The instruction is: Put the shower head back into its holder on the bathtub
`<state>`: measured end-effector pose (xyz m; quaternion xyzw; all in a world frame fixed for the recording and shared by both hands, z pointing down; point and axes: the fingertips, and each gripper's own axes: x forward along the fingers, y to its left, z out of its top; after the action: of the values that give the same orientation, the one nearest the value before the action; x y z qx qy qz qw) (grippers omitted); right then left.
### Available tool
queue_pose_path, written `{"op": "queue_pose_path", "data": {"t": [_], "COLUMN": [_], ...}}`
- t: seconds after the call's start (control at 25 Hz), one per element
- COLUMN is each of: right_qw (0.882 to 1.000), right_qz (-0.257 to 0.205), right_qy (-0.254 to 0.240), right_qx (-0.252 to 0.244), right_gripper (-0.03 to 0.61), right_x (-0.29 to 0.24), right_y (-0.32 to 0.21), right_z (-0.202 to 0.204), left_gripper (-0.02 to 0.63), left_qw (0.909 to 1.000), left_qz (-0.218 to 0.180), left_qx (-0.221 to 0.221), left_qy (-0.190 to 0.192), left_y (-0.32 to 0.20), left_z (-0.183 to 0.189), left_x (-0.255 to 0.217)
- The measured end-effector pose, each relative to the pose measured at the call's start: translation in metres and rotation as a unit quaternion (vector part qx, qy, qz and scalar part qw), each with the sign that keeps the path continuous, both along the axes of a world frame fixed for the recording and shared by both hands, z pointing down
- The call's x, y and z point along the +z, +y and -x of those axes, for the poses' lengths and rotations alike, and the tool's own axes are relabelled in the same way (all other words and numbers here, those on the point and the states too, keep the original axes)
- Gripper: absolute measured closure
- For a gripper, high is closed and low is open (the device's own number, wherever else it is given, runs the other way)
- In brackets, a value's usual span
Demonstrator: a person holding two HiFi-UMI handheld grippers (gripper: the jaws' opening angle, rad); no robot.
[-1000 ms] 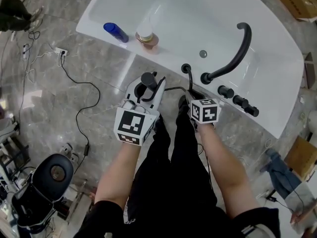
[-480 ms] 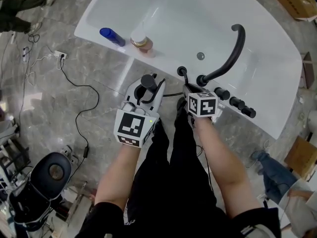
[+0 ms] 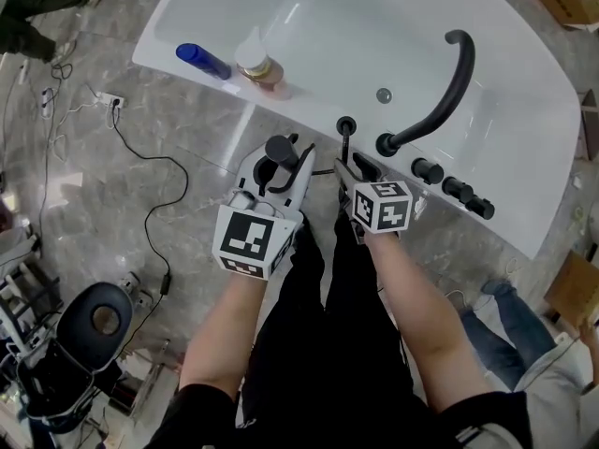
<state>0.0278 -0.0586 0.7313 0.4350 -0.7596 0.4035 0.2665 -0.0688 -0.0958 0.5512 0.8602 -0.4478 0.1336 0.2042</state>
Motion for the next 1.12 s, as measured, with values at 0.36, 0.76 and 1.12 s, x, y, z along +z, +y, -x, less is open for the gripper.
{"op": "queue_pose_path", "data": {"t": [0.36, 0.76, 1.12], "right_qw": [0.999, 0.996, 0.995], "right_qz": [0.001, -0.031, -0.019], "right_qy": [0.031, 0.088, 0.094], "right_qx": [-0.027, 0.004, 0.005], "right_gripper": [0.331, 0.505, 0.506], "right_x": [0.086, 0.081, -0.001], "right_y": [0.032, 0.022, 0.046], "right_z": [-0.012, -0.024, -0.048], "left_gripper": [0.495, 0.495, 0.495], "left_qw": [0.9999, 1.0, 0.9994], "left_qz": [0.011, -0.002, -0.033], "left_qx": [-0.005, -0.001, 0.005], "left_qy": [-0.001, -0.001, 0.007], "left_y": [0.003, 0.009, 0.003], "left_z": [0.01, 0.02, 0.018], "left_x": [0.032, 0.012, -0.05]}}
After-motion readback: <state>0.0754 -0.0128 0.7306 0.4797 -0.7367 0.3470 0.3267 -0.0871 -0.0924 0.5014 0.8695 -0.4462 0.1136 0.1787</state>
